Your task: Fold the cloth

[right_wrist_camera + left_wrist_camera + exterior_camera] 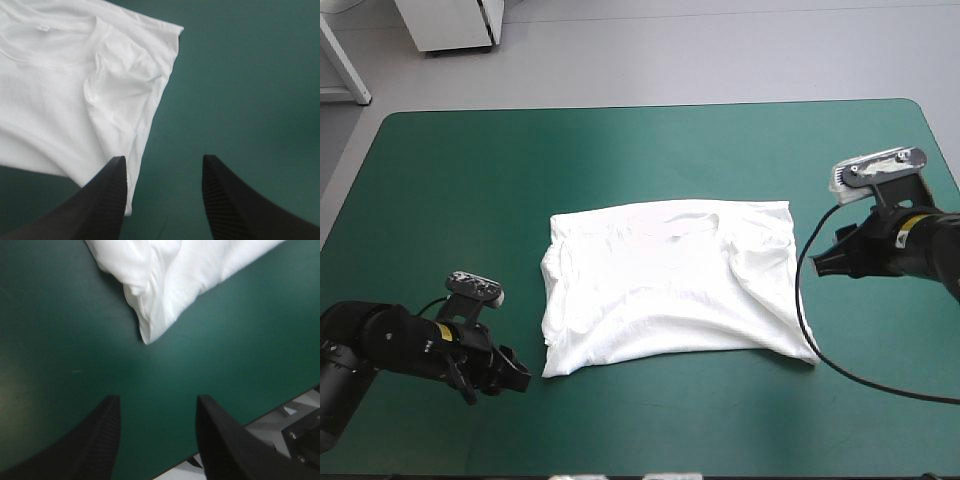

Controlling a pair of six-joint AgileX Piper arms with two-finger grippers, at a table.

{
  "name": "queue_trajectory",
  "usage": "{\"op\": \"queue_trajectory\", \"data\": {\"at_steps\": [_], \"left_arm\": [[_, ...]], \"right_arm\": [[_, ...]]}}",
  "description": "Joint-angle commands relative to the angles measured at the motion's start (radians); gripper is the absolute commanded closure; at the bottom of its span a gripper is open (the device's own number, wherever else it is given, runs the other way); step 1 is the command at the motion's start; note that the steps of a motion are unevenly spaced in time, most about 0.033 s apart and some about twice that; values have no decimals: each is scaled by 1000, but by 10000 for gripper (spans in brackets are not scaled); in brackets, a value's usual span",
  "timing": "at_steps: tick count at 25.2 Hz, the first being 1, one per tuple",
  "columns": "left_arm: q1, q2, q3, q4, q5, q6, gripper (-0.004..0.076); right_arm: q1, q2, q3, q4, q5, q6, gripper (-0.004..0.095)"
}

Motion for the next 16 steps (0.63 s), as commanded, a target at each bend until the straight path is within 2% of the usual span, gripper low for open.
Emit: {"op": "queue_trajectory", "data": {"at_steps": [1, 8, 16], "left_arm": [[-6, 51, 7, -97, -65, 52, 341], [-24, 251, 7, -114, -175, 125, 332], [-197, 419, 7, 35, -341, 12, 331]], "right_arm": [[-1, -32, 53, -25, -2, 9, 453], [-1, -31, 115, -11, -2, 9, 453], [-1, -31, 115, -11, -9, 0, 453]]}}
